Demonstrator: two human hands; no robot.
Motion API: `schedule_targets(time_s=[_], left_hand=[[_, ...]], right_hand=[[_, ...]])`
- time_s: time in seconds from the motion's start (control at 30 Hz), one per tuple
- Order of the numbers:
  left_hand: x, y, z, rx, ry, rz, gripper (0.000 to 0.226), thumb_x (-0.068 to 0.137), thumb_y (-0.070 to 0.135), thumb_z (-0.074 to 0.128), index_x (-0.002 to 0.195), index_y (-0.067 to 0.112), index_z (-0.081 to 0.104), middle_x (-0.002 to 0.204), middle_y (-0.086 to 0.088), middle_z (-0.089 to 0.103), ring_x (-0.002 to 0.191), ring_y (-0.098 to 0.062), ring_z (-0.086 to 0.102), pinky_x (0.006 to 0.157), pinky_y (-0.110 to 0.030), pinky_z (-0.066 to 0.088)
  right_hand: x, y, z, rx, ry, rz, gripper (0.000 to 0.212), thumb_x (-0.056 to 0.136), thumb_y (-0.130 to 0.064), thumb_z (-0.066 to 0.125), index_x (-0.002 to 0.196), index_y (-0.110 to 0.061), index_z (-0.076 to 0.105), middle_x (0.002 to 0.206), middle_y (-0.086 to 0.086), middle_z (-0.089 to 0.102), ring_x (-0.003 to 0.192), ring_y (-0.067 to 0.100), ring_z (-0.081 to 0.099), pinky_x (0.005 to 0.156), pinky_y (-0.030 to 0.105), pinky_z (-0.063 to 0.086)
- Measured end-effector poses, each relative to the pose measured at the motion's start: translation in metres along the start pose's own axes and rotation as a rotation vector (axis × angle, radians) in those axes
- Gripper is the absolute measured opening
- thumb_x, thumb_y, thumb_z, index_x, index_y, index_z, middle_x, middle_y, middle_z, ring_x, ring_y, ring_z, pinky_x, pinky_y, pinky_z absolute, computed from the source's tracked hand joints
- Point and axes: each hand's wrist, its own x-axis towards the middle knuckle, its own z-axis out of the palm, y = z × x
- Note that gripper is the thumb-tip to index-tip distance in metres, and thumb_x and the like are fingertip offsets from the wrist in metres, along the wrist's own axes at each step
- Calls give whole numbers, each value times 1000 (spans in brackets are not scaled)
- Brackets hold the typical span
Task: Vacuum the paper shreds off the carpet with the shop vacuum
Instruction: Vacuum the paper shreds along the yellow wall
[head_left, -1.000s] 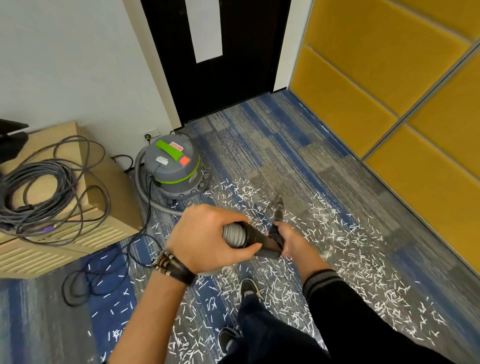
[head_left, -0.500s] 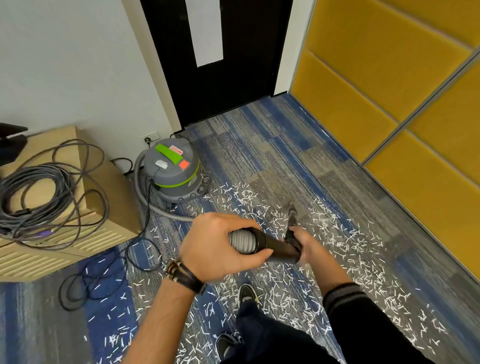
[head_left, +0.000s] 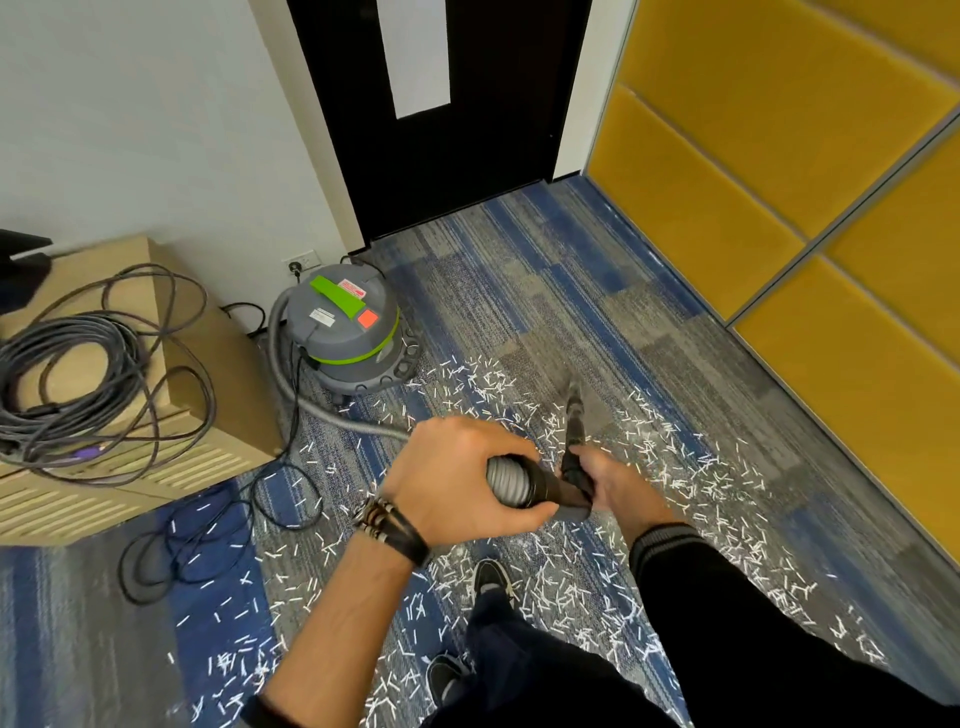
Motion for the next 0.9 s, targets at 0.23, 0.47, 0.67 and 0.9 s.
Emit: schedule_targets(time_s=[0.23,0.47,0.67,0.9], left_hand=[[-24,16,-36,57,28,61,37,68,67,74,88,36,78,82,20,74,74,-1,67,70,-29,56],[-51,23,-25,-68,17,33,36,67,62,85,91,36,79,85,23,74,78,4,68,76,-30,57],[-70,36,0,-40,113,55,33,70,62,82,91,37,79,85,21,75,78,2,69,76,-29,58],[-52,52,35,-34,33,40,37,72,67,79,95,37,78,87,20,74,80,1,69,78,-32,59]], right_hand=[[-16,40,21,66,-114,19,36,105,-43,36,106,-8,46,81,15,57,68,27,57,46,39,57],[-21,77,-6,77,-59,-20,37,104,-40,38,121,-8,45,102,18,60,83,32,63,56,44,59],[-29,79,-38,3,36,-44,26,102,-35,44,105,-9,46,85,15,61,67,28,63,49,37,57],[-26,66,-69,-43,62,-56,30,102,-39,47,102,-9,48,81,13,62,71,27,62,68,43,56]])
